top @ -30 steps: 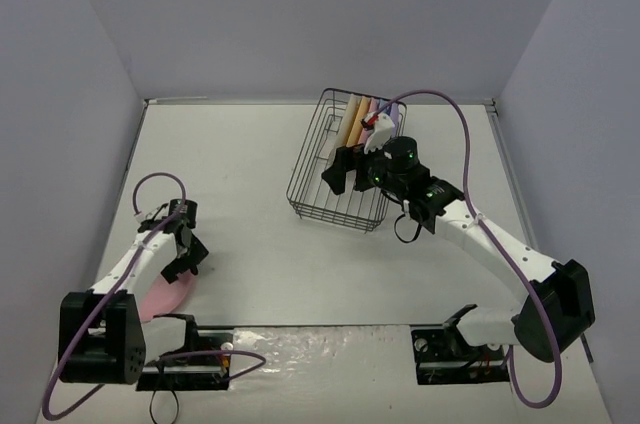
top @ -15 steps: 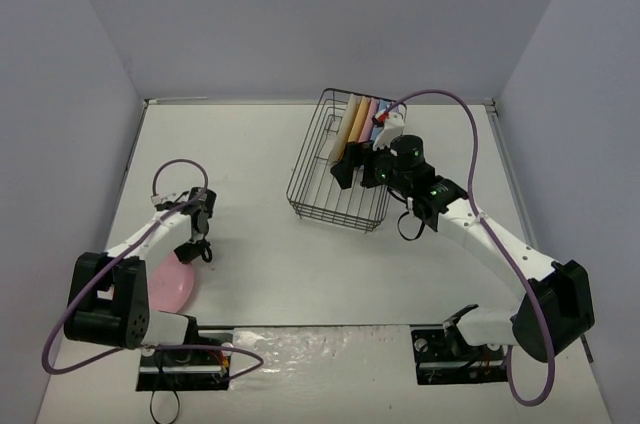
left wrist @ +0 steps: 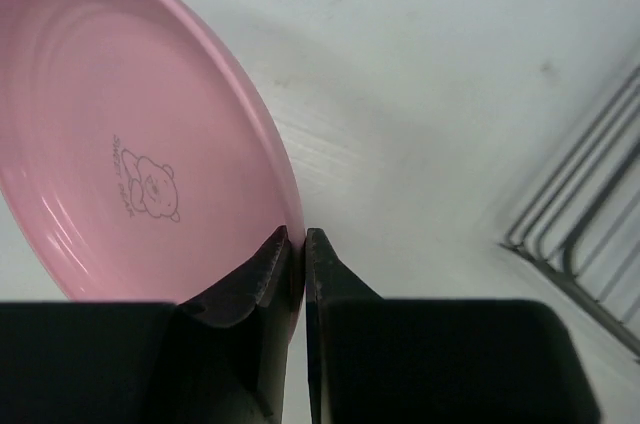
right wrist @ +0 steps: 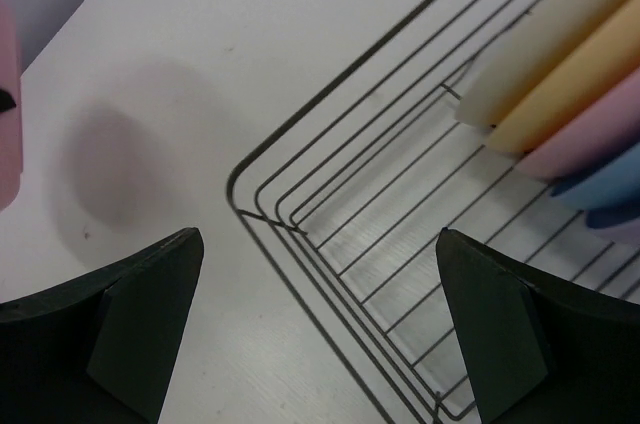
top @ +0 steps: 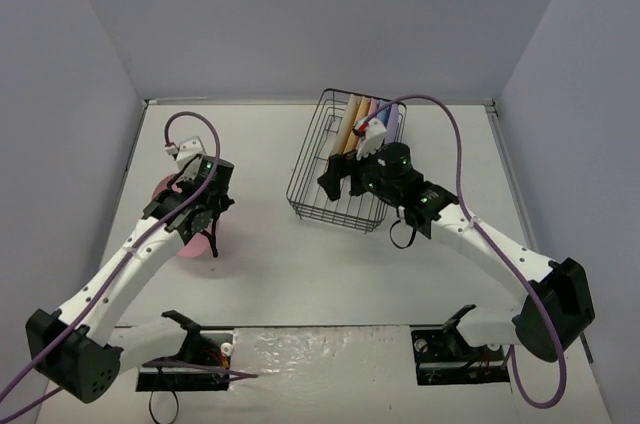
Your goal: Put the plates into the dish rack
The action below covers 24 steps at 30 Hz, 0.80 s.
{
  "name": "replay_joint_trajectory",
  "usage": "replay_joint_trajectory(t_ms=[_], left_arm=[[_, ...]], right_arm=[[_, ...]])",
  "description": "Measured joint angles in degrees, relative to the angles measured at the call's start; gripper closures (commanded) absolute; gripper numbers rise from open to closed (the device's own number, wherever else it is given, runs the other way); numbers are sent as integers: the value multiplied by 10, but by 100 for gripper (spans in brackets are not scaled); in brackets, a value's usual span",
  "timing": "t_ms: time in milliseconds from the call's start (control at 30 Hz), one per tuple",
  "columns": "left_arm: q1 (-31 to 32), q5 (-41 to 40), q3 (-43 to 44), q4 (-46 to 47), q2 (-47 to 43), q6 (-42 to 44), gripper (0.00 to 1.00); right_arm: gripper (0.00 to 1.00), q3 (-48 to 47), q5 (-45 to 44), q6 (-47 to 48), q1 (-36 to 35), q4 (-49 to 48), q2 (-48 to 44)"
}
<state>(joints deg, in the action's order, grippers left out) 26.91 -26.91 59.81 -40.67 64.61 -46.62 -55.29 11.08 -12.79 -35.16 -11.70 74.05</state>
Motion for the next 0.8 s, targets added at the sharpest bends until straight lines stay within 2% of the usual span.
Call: replay_joint_trajectory(t_ms=[167,500,600,800], left_arm=[[18,-11,8,34,-66,-48,100],[26,-38,4,196,-105,-168,100],[27,-18,5,242,-103,-192,100],[27,29,6,281,-92,-230,100]], right_arm=[[1,5,-53,43,-106,-41,17],[0,4,-235,98,-226,-173,142],[0,1,-243,126,-255,-213,170],[1,-5,-235,153,-271,-270,185]])
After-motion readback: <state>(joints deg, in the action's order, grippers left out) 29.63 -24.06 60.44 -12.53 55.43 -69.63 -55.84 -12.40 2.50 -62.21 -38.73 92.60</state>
